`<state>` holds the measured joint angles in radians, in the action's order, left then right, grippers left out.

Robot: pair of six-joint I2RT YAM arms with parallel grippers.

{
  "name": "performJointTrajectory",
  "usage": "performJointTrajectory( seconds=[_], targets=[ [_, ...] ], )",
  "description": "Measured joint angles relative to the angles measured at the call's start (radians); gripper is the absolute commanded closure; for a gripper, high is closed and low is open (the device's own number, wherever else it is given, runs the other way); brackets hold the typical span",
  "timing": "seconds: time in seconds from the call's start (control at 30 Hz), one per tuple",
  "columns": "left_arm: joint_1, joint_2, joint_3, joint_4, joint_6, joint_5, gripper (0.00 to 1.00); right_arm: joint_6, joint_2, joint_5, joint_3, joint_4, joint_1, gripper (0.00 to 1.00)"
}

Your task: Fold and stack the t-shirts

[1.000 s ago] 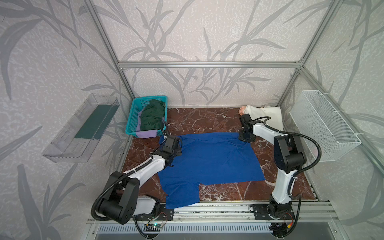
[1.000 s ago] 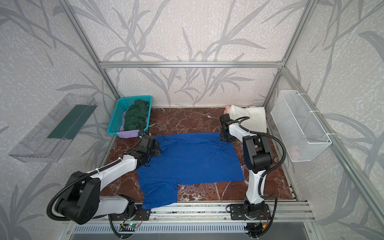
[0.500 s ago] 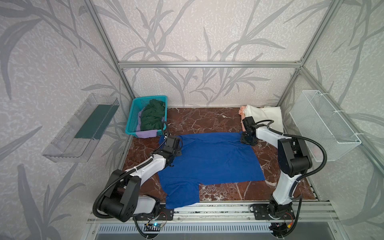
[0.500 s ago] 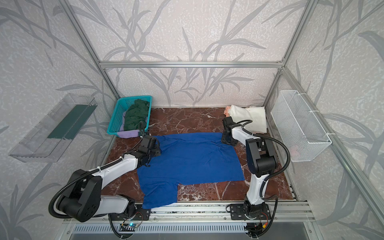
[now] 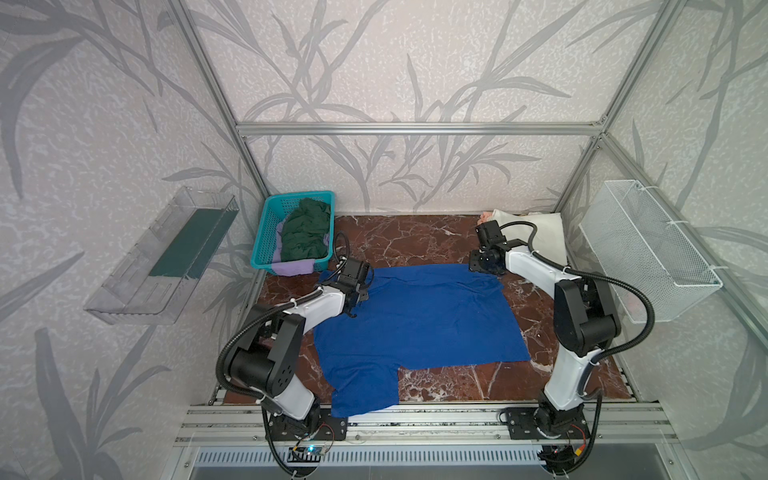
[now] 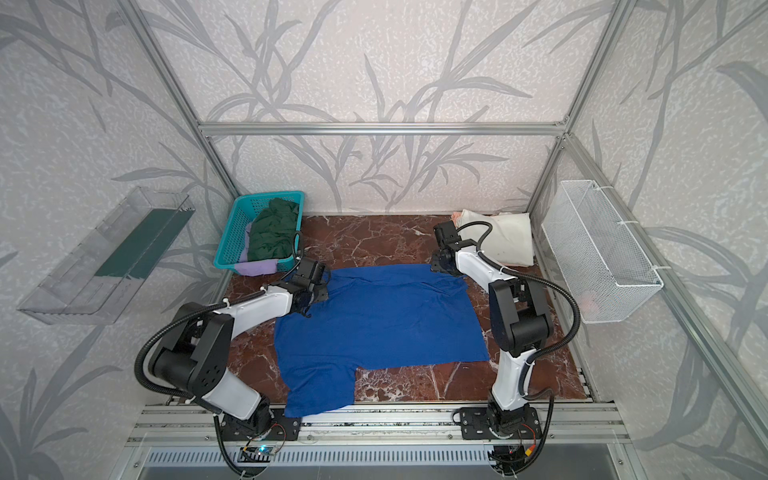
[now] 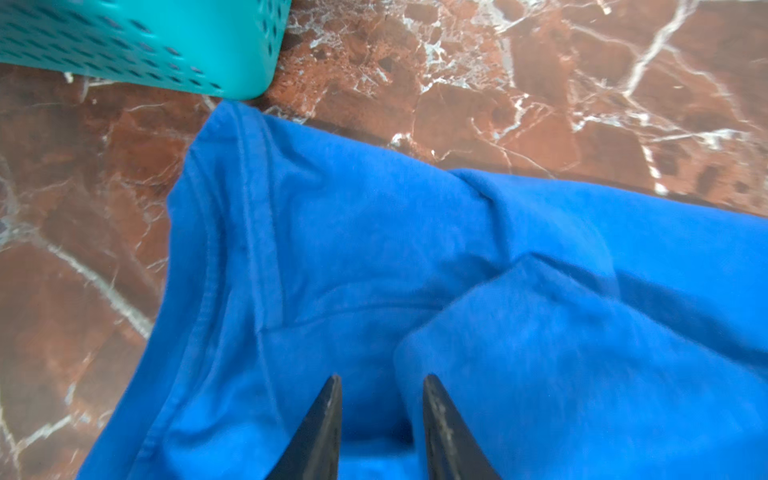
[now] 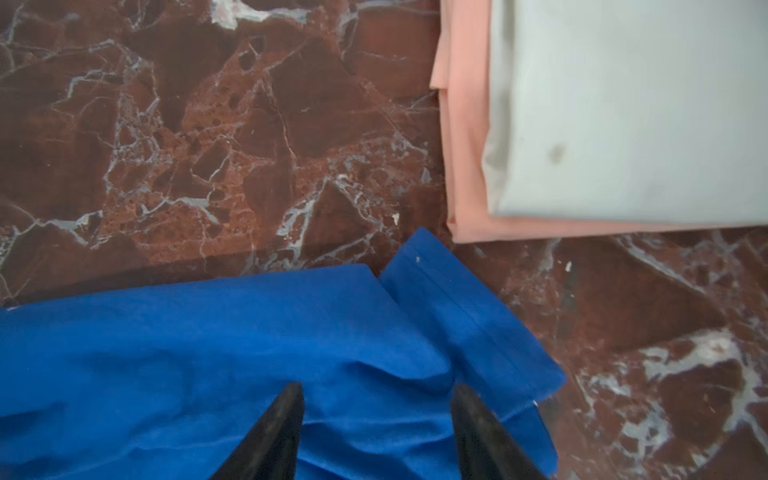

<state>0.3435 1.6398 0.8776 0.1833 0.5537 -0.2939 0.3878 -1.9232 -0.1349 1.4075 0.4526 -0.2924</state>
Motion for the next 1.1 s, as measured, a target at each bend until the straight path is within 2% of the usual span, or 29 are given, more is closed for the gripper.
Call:
performJointTrajectory(
  seconds=[0.13, 0.37, 0.53, 0.97, 1.03, 1.1],
  targets=[
    [-0.003, 0.069, 0.046, 0.021, 0.007, 0.0, 0.66, 0.005, -0.083, 0.012, 0.062, 0.002, 0.004, 0.42],
    [-0.023, 0.14, 0.09, 0.042, 0.027, 0.0, 0.71, 0.022, -0.152, 0.013, 0.065, 0.008, 0.019, 0.42],
    [-0.048, 0.145, 0.09, 0.048, 0.045, -0.003, 0.77, 0.055, -0.184, 0.014, 0.08, 0.001, 0.04, 0.42],
    [-0.058, 0.133, 0.063, 0.032, 0.073, -0.029, 0.82, 0.122, -0.192, 0.022, 0.09, -0.015, 0.069, 0.4],
    [-0.059, 0.126, 0.053, 0.029, 0.077, -0.033, 0.88, 0.137, -0.192, 0.017, 0.089, -0.019, 0.071, 0.39],
    [-0.061, 0.117, 0.041, 0.028, 0.078, -0.037, 0.89, 0.153, -0.19, 0.011, 0.077, -0.039, 0.075, 0.38]
  ],
)
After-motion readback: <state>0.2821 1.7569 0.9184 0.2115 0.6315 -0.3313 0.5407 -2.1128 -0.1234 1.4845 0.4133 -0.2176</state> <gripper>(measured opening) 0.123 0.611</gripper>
